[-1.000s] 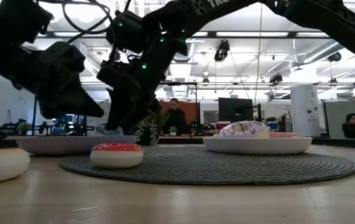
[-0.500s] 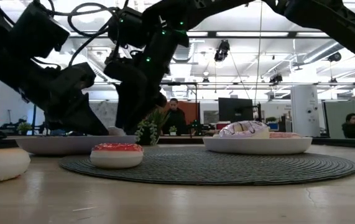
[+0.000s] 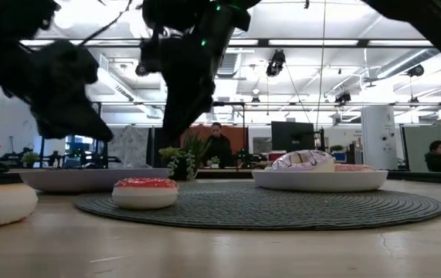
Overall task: Pick & Place donuts
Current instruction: Put the small red donut on the purple plate
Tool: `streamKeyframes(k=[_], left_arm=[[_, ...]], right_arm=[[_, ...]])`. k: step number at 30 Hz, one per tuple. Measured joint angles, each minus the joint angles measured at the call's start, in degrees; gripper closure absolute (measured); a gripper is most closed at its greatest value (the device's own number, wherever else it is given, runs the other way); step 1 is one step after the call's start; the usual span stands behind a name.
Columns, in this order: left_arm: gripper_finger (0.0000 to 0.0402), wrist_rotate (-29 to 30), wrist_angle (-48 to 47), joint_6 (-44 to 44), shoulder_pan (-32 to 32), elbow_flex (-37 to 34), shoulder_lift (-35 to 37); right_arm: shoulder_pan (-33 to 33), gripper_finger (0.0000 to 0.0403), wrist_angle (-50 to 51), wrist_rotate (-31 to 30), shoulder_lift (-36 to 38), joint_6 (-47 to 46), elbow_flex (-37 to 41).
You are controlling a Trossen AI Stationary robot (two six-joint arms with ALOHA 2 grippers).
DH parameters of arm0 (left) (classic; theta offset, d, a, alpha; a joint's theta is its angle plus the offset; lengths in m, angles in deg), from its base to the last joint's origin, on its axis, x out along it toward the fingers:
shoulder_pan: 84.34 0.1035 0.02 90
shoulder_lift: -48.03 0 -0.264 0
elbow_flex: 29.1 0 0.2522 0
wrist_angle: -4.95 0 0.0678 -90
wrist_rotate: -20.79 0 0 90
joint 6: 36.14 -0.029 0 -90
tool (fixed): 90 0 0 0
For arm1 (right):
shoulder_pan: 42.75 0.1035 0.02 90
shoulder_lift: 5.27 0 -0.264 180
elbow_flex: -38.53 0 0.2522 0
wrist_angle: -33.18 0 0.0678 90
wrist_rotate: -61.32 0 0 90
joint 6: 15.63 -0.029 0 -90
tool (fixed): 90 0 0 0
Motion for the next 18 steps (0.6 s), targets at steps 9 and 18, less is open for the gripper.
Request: streamKeyframes(k=[9,18], left_arm=[[0.0401,5.1,-2.7,3.0,-7.2,0.1,7.6],[0.0401,6.8,-2.6,3.4,-7.4,0.8,6.9]], right_arm=[[7.6,0.0202,-8.6,4.8,0.8,-1.4,8.4],[14.2,0.0202,-13.1,1.2,1.3,-2.0,11.0]])
